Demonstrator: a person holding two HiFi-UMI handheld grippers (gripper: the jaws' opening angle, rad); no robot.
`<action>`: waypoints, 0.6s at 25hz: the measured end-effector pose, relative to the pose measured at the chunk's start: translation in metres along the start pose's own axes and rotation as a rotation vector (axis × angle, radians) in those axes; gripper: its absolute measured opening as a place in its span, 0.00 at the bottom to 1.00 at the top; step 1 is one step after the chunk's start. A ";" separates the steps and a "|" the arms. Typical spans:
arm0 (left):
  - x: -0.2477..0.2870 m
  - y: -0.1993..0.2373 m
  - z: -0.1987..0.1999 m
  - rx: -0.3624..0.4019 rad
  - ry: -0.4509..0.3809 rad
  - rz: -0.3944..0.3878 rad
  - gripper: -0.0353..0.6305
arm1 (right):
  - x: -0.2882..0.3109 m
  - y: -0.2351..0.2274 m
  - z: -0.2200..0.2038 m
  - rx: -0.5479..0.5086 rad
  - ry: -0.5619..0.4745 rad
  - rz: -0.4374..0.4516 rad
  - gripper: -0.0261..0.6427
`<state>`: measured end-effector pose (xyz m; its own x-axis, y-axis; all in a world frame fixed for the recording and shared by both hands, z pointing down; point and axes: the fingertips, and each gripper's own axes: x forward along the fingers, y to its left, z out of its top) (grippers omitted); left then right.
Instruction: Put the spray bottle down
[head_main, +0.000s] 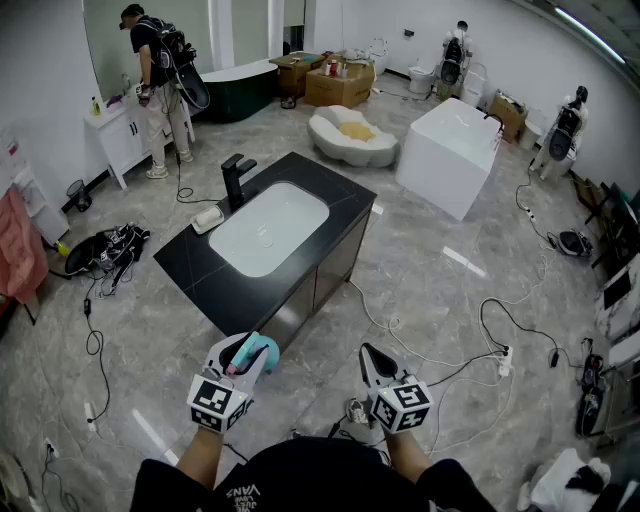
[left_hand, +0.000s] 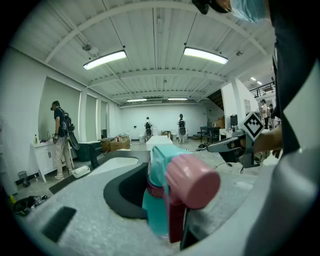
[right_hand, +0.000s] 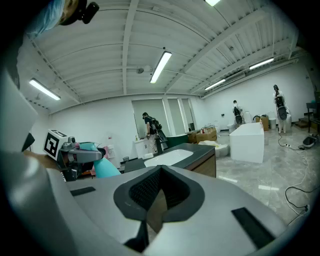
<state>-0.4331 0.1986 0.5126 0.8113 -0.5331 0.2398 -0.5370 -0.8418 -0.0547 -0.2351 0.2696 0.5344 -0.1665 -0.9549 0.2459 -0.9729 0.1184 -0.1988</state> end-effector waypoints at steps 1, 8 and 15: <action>0.001 0.000 -0.001 -0.002 -0.002 -0.001 0.28 | 0.001 0.000 -0.001 -0.002 0.003 -0.002 0.04; 0.010 0.005 -0.008 -0.029 -0.008 -0.011 0.28 | 0.003 -0.004 0.000 0.064 -0.031 0.002 0.04; 0.046 0.003 -0.010 -0.048 0.019 -0.027 0.28 | 0.016 -0.042 0.004 0.108 -0.021 -0.013 0.04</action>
<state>-0.3995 0.1720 0.5335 0.8214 -0.5080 0.2592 -0.5256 -0.8507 -0.0016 -0.1965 0.2486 0.5433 -0.1493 -0.9618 0.2293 -0.9516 0.0767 -0.2976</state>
